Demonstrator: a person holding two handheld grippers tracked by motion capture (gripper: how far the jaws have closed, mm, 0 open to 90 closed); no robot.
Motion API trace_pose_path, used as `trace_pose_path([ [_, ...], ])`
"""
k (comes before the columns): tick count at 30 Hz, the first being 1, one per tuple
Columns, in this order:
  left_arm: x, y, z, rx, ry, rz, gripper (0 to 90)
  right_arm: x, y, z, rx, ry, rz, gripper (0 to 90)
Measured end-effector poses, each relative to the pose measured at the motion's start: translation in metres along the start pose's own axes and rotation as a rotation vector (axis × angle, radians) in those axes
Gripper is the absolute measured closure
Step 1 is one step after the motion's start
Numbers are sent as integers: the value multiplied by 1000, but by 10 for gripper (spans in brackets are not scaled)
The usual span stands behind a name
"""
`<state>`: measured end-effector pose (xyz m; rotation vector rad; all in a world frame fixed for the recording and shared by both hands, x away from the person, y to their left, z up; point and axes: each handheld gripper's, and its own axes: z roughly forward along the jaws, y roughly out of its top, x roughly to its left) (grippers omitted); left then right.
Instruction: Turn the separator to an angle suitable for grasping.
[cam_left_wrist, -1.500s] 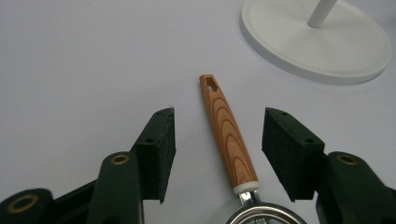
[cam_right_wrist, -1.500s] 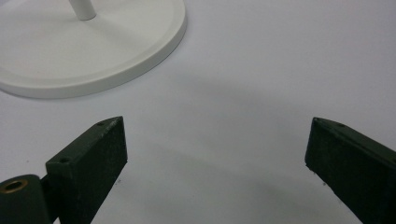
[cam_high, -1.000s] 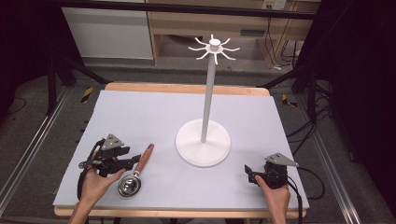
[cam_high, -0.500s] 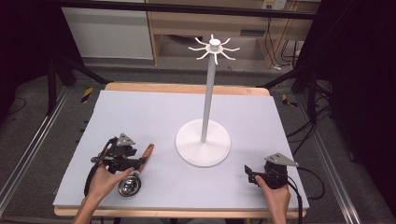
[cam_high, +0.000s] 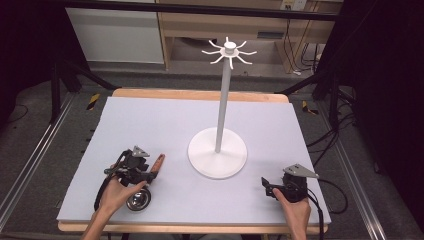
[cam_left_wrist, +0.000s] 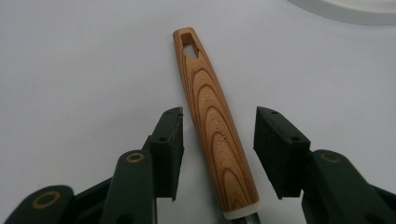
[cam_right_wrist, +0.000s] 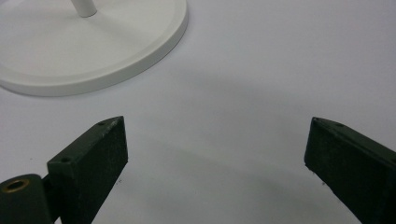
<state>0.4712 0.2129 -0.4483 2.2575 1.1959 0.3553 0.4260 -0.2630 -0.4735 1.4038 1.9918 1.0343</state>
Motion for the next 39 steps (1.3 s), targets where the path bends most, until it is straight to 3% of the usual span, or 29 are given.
trace_pose_path([
  [13, -3, -1, 9, 37, 13, -2, 610, 0, 0, 0, 0, 3, -4, 66],
  [28, -5, 1, 14, 68, 21, 5, 598, 0, 0, 0, -1, 5, -4, 67],
  [33, -6, 1, 12, 80, 34, 20, 668, 0, 0, 0, -2, 5, -4, 66],
  [39, -4, -2, 10, 74, 21, 29, 682, 0, 0, 0, 0, 7, -3, 67],
])
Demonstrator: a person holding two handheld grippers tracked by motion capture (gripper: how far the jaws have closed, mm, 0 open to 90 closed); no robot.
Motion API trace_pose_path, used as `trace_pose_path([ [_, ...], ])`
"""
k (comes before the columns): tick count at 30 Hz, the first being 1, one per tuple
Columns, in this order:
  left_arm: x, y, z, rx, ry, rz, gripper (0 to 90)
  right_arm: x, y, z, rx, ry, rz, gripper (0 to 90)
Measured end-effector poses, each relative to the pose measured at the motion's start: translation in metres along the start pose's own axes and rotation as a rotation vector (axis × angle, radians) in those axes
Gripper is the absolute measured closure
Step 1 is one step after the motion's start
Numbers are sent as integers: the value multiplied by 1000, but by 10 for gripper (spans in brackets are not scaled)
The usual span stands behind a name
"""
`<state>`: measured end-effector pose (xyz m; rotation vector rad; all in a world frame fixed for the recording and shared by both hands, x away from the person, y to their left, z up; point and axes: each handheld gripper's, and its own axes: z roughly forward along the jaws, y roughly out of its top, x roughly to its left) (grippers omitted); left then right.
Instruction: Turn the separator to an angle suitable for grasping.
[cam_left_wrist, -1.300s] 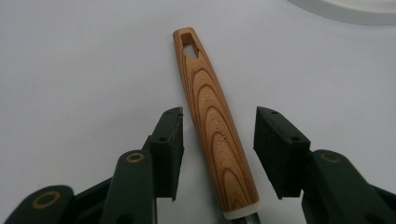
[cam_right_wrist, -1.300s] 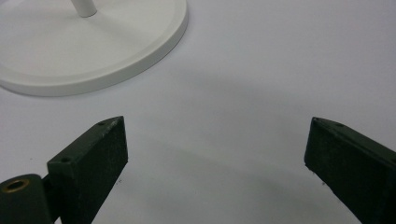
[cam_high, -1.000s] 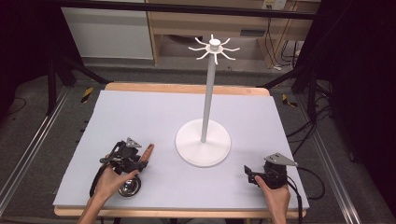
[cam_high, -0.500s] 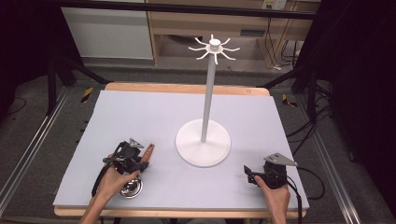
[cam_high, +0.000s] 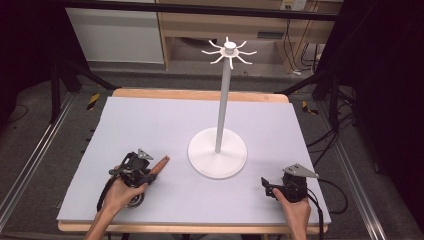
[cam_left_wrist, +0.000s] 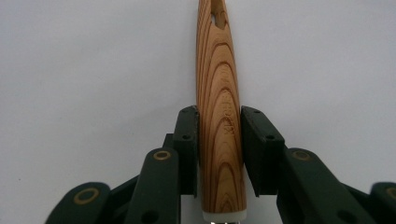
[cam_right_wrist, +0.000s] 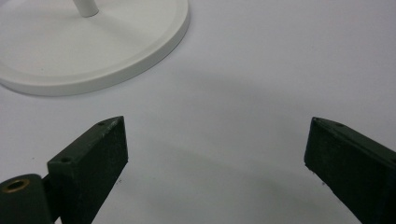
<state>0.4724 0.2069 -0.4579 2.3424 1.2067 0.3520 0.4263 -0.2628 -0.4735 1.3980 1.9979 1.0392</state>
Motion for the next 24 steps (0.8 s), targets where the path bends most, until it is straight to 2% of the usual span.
trace_pose_path([
  [3, -1, 0, -1, 8, 12, 18, 677, 0, 0, 0, 0, 0, 0, 67],
  [9, -1, 6, -1, 23, 43, 64, 587, 0, 0, 0, 1, 2, 1, 67],
  [15, -1, 14, -3, 40, 45, 96, 566, -1, 0, 0, 4, 5, 1, 66],
  [24, 1, 25, 3, 87, 31, 129, 573, -2, 0, 0, 6, 7, -1, 67],
])
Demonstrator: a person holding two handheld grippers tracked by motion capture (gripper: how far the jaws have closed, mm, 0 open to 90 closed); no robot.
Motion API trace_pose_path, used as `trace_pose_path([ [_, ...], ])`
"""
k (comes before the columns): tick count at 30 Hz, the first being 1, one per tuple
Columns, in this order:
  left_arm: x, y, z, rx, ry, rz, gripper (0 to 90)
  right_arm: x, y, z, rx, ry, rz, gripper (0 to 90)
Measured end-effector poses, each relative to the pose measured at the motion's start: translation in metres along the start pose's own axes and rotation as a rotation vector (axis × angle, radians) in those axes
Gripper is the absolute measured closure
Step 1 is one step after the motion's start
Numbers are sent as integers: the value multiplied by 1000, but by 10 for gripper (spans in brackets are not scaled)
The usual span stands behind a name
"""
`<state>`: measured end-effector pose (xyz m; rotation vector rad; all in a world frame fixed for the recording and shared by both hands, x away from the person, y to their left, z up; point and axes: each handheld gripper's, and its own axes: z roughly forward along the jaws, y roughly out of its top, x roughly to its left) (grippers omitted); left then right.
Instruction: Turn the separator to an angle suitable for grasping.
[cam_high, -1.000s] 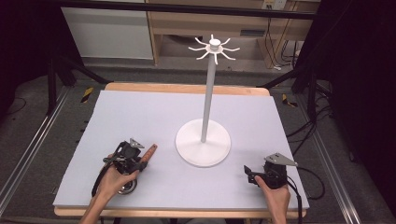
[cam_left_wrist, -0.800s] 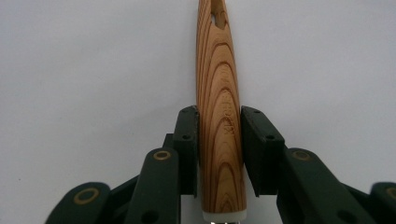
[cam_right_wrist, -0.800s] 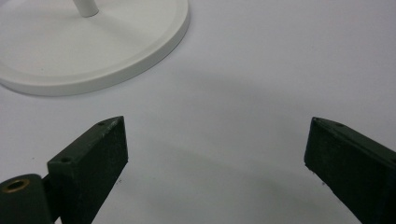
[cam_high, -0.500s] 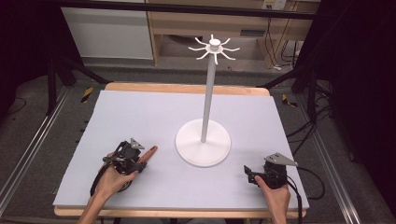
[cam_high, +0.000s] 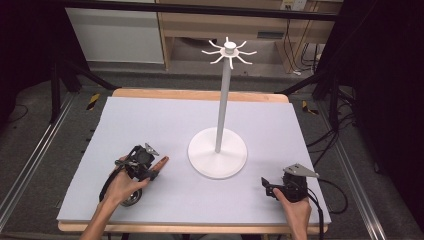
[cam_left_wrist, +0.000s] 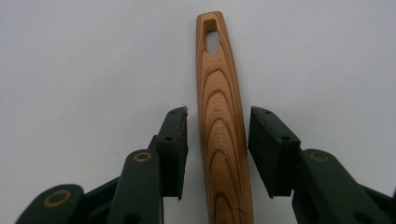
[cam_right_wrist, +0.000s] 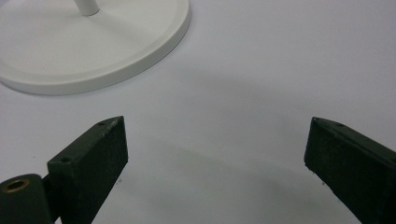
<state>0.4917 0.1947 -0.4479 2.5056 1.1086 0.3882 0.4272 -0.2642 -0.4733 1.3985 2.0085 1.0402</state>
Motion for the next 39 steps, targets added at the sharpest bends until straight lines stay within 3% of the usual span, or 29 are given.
trace_pose_path([
  [15, 3, 8, 7, 43, -31, -7, 638, 0, 0, 1, 7, 3, 1, 66],
  [22, 8, 7, 8, 43, -64, -38, 645, 0, 0, 2, 9, 5, 0, 67],
  [39, 9, 9, 8, 48, -57, -82, 673, -1, 0, 1, 13, 13, 9, 66],
])
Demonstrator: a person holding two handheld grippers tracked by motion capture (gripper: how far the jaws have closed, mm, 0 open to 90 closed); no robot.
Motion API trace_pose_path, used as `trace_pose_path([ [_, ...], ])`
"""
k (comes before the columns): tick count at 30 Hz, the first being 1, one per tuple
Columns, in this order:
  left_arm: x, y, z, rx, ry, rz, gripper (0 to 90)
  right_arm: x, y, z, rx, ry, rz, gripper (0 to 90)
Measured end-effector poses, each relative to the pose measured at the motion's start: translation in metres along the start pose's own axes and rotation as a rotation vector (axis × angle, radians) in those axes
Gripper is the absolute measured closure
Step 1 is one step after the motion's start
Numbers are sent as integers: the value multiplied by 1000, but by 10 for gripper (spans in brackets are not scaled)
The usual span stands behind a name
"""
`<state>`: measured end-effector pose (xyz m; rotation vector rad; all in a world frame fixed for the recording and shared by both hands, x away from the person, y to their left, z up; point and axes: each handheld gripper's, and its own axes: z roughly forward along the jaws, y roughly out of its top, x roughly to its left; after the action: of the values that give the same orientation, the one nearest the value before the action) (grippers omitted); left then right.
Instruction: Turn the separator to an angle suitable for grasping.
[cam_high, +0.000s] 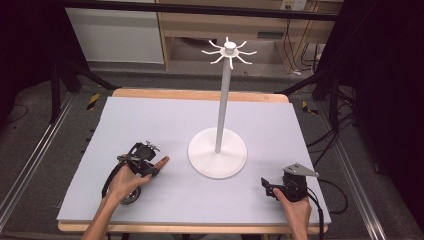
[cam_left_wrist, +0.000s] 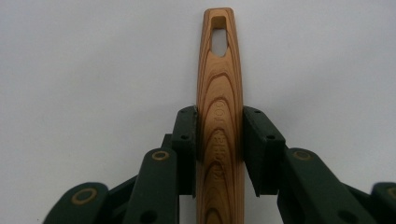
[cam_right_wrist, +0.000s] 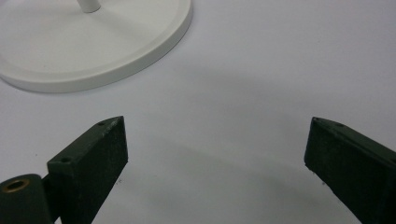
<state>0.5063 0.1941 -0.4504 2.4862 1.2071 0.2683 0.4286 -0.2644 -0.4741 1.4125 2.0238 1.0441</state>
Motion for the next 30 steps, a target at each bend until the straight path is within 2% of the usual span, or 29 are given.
trace_pose_path([
  [4, -1, 0, -1, 12, 5, 12, 674, 0, 0, 0, 0, 0, 0, 66],
  [10, -1, -3, -10, -17, 13, 17, 674, 0, 0, 0, -2, -3, -5, 66],
  [23, -2, -11, -44, -137, 17, 13, 676, 0, 0, 0, -1, -1, 1, 66],
  [29, -4, -14, -60, -210, 9, 14, 675, 0, 0, -1, -6, -5, -2, 66],
  [30, -5, -15, -62, -232, 4, 4, 676, 0, 0, -1, -7, -6, -3, 66],
])
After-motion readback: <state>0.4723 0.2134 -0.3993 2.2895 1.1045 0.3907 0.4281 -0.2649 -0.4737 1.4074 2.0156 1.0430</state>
